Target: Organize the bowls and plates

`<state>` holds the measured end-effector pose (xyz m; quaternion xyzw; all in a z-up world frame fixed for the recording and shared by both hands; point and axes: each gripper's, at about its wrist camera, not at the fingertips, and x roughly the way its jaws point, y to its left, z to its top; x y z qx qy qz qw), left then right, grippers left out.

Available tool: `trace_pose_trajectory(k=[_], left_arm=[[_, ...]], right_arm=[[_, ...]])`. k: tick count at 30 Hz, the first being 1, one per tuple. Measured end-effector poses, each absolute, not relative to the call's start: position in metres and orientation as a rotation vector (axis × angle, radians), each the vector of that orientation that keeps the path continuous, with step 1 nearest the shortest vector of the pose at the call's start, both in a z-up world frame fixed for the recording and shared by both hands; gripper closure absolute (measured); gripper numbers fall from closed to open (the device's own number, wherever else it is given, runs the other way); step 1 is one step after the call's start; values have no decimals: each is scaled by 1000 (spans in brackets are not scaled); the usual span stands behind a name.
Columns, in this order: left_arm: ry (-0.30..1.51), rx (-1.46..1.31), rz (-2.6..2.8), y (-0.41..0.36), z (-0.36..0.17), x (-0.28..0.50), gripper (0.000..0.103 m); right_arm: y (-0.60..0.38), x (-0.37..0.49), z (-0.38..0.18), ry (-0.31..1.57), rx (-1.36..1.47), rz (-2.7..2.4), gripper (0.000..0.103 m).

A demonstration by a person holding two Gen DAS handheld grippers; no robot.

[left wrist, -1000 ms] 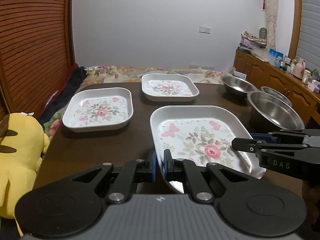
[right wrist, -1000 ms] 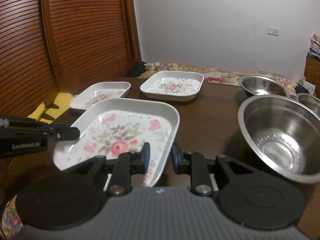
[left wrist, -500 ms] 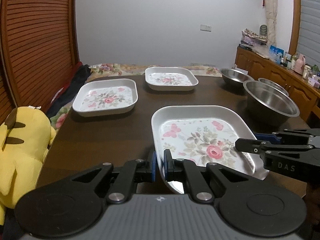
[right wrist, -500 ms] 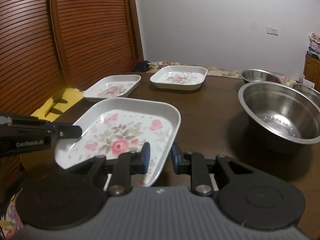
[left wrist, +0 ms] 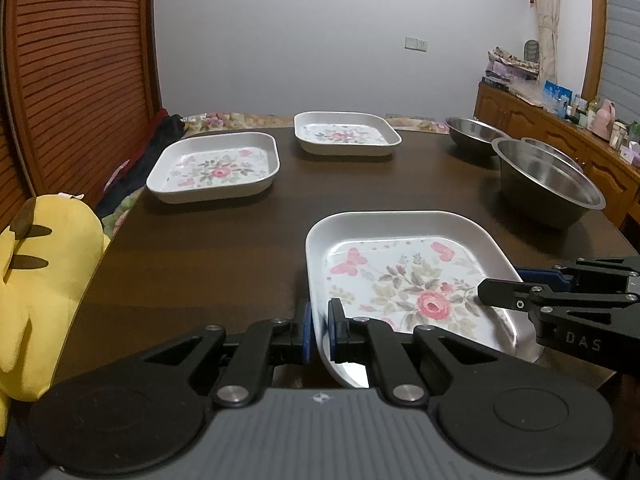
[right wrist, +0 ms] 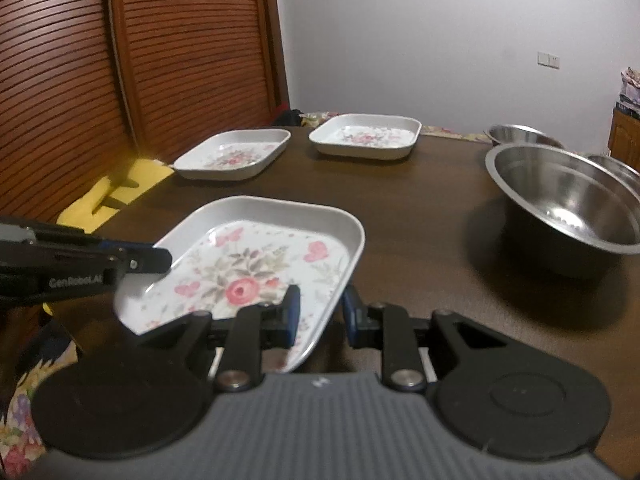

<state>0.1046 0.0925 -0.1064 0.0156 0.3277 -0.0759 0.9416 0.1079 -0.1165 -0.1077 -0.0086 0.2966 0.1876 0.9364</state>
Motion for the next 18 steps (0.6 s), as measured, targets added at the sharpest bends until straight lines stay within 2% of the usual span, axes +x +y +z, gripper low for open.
trace_pose_trajectory(k=[18], left_arm=[[680, 28, -158, 93, -115, 106, 94]], right_arm=[[-118, 108, -113, 616, -10, 384, 78]])
